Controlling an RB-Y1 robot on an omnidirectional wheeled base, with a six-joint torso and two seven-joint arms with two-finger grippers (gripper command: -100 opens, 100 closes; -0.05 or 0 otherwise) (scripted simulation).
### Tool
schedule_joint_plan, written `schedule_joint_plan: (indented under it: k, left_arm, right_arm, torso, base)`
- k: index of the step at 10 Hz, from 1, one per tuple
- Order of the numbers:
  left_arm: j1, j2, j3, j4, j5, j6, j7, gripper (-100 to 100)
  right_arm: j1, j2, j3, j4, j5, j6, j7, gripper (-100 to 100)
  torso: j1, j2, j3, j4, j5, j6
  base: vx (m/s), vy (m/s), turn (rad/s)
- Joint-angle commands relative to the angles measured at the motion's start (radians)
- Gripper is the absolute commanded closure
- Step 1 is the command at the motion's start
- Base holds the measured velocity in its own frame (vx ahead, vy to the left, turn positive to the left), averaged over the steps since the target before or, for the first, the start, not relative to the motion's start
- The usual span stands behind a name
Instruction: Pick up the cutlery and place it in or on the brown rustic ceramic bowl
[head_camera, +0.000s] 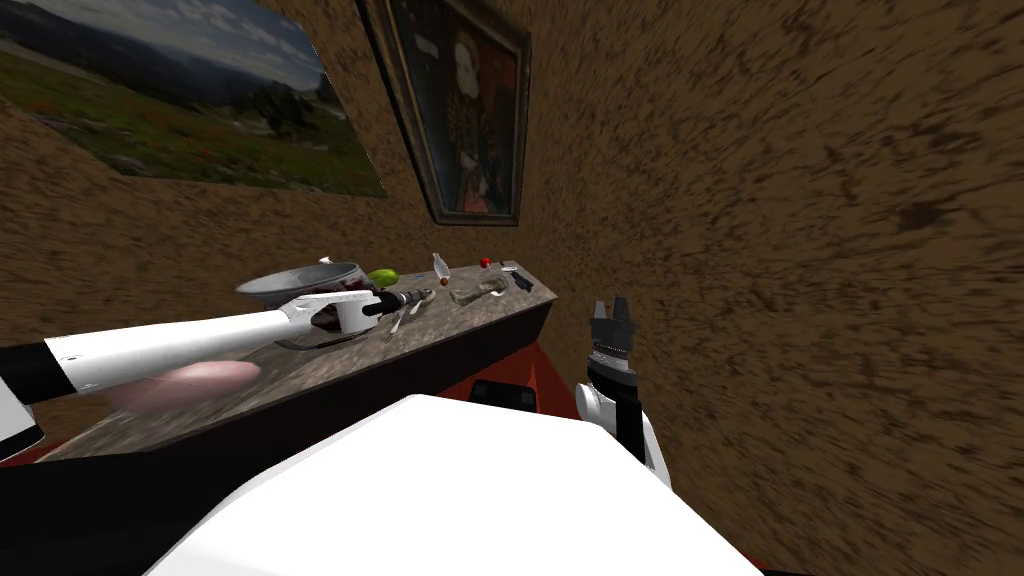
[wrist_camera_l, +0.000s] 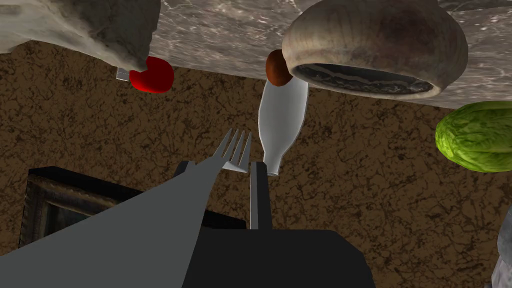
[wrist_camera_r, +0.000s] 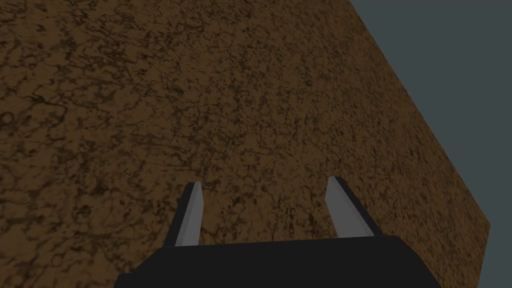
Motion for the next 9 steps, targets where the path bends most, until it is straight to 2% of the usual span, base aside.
schedule_joint_plan:
  k: [1,4,6,8,9]
  left_arm:
    - [-0.002,0.013,0.014,0.008,0.005,0.011,0.028,100]
    - [-0.021,0.048,0.013,0.02,0.049,0.04,0.084,100]
    - [0.003,0.085,-0.001,0.043,0.097,0.027,0.122,100]
    - [0.025,0.106,-0.013,0.058,0.125,0.01,0.138,100]
    - [0.052,0.128,-0.027,0.074,0.153,-0.01,0.153,100]
  right_arm:
    - [0.0,0.0,0.0,0.0,0.0,0.0,0.0,0]
    - [0.0,0.0,0.0,0.0,0.0,0.0,0.0,0]
    - [0.0,0.0,0.0,0.0,0.0,0.0,0.0,0]
    - [0.0,0.0,0.0,0.0,0.0,0.0,0.0,0]
    - [0.0,0.0,0.0,0.0,0.0,0.0,0.0,0]
  torso:
    - [0.0,0.0,0.0,0.0,0.0,0.0]
    - [-0.001,0.0,0.0,0.0,0.0,0.001]
    - [0.002,-0.004,-0.002,-0.001,0.001,0.0]
    - [0.007,-0.009,-0.005,-0.002,0.003,-0.001]
    - [0.006,-0.011,-0.006,-0.003,0.003,-0.001]
  base:
    - [-0.164,0.085,-0.231]
    - [-0.159,0.093,-0.265]
    - [-0.08,0.123,-0.297]
    - [-0.038,0.143,-0.25]
    - [-0.016,0.131,-0.309]
